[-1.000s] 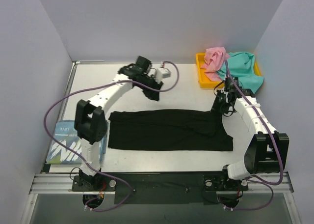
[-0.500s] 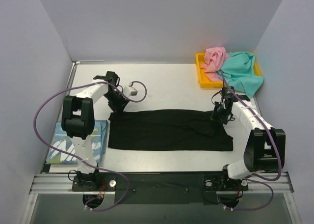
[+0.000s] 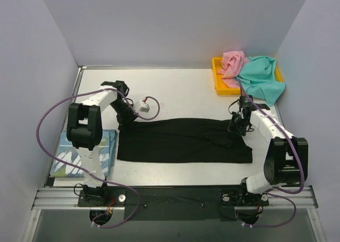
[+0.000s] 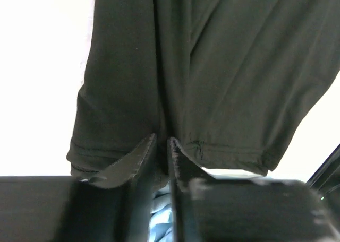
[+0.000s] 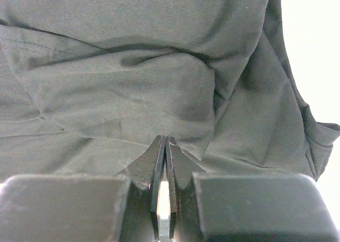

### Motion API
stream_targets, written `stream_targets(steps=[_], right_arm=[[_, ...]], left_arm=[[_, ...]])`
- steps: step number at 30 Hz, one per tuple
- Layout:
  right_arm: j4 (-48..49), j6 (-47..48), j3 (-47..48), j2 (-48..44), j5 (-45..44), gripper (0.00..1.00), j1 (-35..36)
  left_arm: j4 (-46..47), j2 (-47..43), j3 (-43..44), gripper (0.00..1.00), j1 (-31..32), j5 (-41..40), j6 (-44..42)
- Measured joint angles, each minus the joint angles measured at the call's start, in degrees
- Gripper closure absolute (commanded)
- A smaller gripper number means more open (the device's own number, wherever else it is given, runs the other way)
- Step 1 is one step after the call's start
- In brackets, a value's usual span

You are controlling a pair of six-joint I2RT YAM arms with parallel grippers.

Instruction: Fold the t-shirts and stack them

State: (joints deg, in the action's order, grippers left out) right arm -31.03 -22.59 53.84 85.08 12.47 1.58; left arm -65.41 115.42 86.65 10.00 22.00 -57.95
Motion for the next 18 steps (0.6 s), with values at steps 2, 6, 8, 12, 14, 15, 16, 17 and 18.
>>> stream_targets(steps=[2,6,8,12,14,15,16,17,18], right_arm=[[0.0,0.0,-0.13,0.0,-0.02,1.0,0.0],[0.04,0.15,-0.33,0.0,-0.02,1.0,0.0],[0.11,0.17,-0.33,0.0,-0.07,1.0,0.0],[0.39,0.17,-0.48,0.72,-0.28,1.0,0.0],[0.61,0.17,-0.72,1.86,-0.42,1.0,0.0],[0.76,0.17,-0.94,2.6,-0.5,1.0,0.0],[0.81,0.17,-1.09,3.19,-0.57,1.0,0.0],[0.94,0.17,-1.31,3.91,-0.7,1.0,-0.02],[1.03,0.17,-1.57,4.57,-0.76,1.0,-0.04]], left_arm=[[-1.46,0.0,0.02,0.99,0.02,0.22,-1.53],[-2.67,0.0,0.02,1.0,0.02,0.35,-2.78],[-2.73,0.0,0.04,1.0,0.02,0.55,-2.64],[-0.48,-0.63,0.83,1.0,0.04,0.57,-0.24],[1.29,-1.7,1.77,1.0,0.09,0.59,1.29],[2.21,-2.43,2.56,1.0,0.15,0.57,2.01],[2.95,-3.02,3.61,1.0,0.26,0.59,2.54],[3.54,-3.41,4.57,1.0,0.39,0.59,3.15],[4.61,-3.89,5.66,1.0,0.57,0.59,3.69]])
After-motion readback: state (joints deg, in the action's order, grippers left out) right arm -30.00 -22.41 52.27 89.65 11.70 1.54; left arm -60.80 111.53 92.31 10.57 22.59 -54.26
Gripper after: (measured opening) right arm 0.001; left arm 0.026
